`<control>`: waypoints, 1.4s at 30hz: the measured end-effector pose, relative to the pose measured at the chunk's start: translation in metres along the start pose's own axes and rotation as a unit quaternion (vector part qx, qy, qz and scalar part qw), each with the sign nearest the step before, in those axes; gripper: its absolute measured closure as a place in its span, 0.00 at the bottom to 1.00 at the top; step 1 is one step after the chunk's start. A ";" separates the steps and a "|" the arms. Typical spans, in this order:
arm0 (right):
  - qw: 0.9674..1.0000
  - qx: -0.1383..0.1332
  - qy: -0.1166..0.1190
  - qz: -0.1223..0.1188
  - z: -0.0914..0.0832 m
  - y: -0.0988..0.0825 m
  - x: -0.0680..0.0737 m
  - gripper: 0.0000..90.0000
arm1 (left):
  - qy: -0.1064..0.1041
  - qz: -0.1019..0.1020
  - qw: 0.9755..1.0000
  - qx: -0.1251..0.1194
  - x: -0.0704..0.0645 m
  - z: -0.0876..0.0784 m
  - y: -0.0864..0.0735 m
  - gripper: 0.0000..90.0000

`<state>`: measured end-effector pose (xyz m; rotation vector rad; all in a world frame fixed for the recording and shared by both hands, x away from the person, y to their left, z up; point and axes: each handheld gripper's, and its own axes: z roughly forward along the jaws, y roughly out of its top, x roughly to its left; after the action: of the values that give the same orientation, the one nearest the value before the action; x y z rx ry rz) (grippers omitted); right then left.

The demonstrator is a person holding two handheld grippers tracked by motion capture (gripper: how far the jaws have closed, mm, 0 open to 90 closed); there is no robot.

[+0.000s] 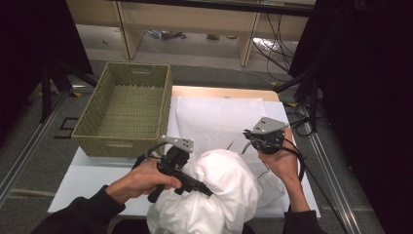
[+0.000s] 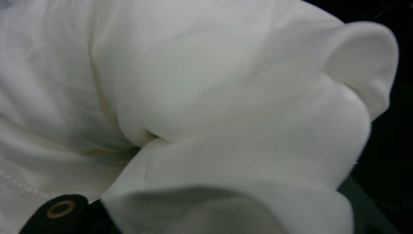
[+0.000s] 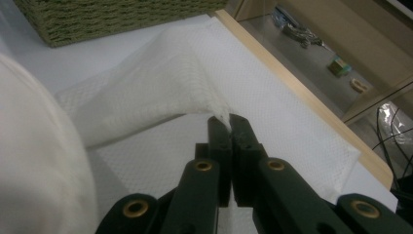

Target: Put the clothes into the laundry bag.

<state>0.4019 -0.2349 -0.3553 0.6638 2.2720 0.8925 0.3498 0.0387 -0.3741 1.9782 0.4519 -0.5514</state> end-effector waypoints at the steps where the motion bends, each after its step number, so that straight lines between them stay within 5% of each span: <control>1: 1.000 0.001 0.000 -0.002 -0.001 0.002 0.001 1.00 | 0.002 -0.007 1.000 0.000 0.007 0.005 -0.001 0.66; 3: 1.000 0.002 0.000 -0.010 -0.003 0.004 0.004 1.00 | 0.015 -0.014 1.000 0.000 0.019 0.013 0.001 0.66; 5: 1.000 0.003 0.004 -0.017 -0.004 0.006 0.007 1.00 | 0.049 -0.046 0.998 -0.019 0.023 0.015 0.002 0.66; 6: 1.000 0.006 0.002 -0.012 -0.005 0.007 0.009 1.00 | 0.068 -0.048 0.996 -0.021 0.026 0.012 0.004 0.66; 7: 1.000 0.005 0.005 -0.015 -0.006 0.008 0.009 1.00 | 0.099 -0.029 0.994 -0.021 0.029 0.007 0.006 0.66; 10: 1.000 0.003 0.008 -0.021 -0.007 0.010 0.011 1.00 | 0.165 -0.013 0.985 -0.045 0.028 -0.009 0.013 0.65; 12: 1.000 0.003 0.010 -0.020 -0.007 0.011 0.012 1.00 | 0.213 0.012 0.976 -0.049 0.029 -0.016 0.019 0.64; 15: 1.000 0.002 0.007 -0.023 -0.005 0.014 0.014 1.00 | 0.209 0.013 0.978 -0.011 0.035 -0.005 0.019 0.62; 16: 1.000 0.000 0.006 -0.027 -0.005 0.014 0.014 1.00 | 0.211 0.018 0.977 -0.002 0.033 0.005 0.016 0.61; 21: 1.000 -0.004 0.008 -0.026 -0.006 0.015 0.014 1.00 | 0.174 0.037 0.983 0.051 0.043 0.056 0.004 0.55; 25: 1.000 -0.010 0.010 -0.027 -0.011 0.017 0.017 1.00 | 0.155 0.004 0.987 0.047 0.062 0.073 0.006 0.56; 27: 0.999 -0.011 0.015 -0.030 -0.015 0.019 0.019 1.00 | 0.175 -0.007 0.984 0.022 0.064 0.068 0.011 0.60; 30: 0.999 -0.011 0.018 -0.037 -0.021 0.021 0.021 1.00 | 0.221 -0.026 0.975 -0.029 0.065 0.045 0.021 0.62; 31: 0.999 -0.012 0.019 -0.036 -0.022 0.021 0.022 1.00 | 0.221 -0.026 0.975 -0.029 0.065 0.045 0.021 0.62; 32: 0.999 -0.010 0.022 -0.036 -0.023 0.021 0.023 1.00 | 0.251 -0.033 0.966 -0.053 0.064 0.032 0.027 0.62; 34: 0.999 -0.009 0.026 -0.040 -0.023 0.021 0.025 1.00 | 0.269 -0.030 0.961 -0.056 0.069 0.031 0.029 0.59; 36: 0.999 -0.007 0.024 -0.040 -0.021 0.021 0.026 1.00 | 0.275 -0.031 0.961 -0.024 0.083 0.043 0.027 0.54; 39: 0.999 0.001 0.025 -0.039 -0.017 0.020 0.027 1.00 | 0.258 -0.086 0.962 -0.023 0.109 0.068 0.019 0.42; 42: 0.999 0.005 0.028 -0.033 -0.016 0.014 0.026 1.00 | 0.260 -0.088 0.961 -0.021 0.114 0.074 0.022 0.35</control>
<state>0.3764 -0.2161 -0.3442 0.5727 2.3345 0.8786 0.4421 -0.0283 -0.4518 2.0427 0.9624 -0.1158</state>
